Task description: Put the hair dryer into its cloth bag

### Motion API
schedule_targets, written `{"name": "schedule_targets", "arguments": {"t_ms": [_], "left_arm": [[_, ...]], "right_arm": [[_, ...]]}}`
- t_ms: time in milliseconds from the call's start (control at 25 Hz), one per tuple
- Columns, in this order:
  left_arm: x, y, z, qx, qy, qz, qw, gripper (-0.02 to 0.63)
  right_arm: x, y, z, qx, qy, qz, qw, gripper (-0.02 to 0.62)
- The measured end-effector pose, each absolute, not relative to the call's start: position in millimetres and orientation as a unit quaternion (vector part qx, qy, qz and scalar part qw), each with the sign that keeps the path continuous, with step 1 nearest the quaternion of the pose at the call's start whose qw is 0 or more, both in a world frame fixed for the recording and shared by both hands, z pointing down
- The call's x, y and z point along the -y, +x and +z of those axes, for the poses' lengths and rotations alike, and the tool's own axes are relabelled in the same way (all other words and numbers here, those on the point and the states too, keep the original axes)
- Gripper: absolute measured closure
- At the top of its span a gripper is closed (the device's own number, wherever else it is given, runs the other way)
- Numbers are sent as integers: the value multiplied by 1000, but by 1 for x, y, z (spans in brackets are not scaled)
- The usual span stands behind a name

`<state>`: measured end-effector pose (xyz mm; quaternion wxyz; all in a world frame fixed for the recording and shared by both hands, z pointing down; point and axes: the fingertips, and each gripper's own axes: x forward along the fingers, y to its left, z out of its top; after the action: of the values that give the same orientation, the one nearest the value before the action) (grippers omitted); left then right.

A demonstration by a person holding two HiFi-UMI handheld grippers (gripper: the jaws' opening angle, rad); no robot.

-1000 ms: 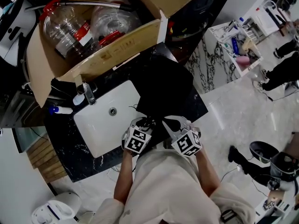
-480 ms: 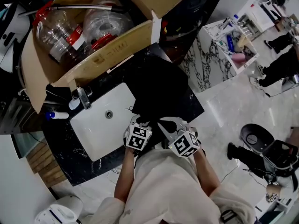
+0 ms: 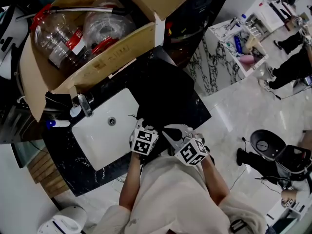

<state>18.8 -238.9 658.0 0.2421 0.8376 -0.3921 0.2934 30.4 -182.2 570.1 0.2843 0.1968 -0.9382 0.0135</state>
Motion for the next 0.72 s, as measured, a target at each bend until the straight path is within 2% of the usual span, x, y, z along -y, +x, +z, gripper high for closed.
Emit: {"name": "schedule_targets", "arguments": {"t_ms": [720], "left_arm": [[259, 28, 651, 385, 864, 219, 238, 431]], "right_arm": [[183, 39, 579, 936, 212, 34, 278, 581]]}}
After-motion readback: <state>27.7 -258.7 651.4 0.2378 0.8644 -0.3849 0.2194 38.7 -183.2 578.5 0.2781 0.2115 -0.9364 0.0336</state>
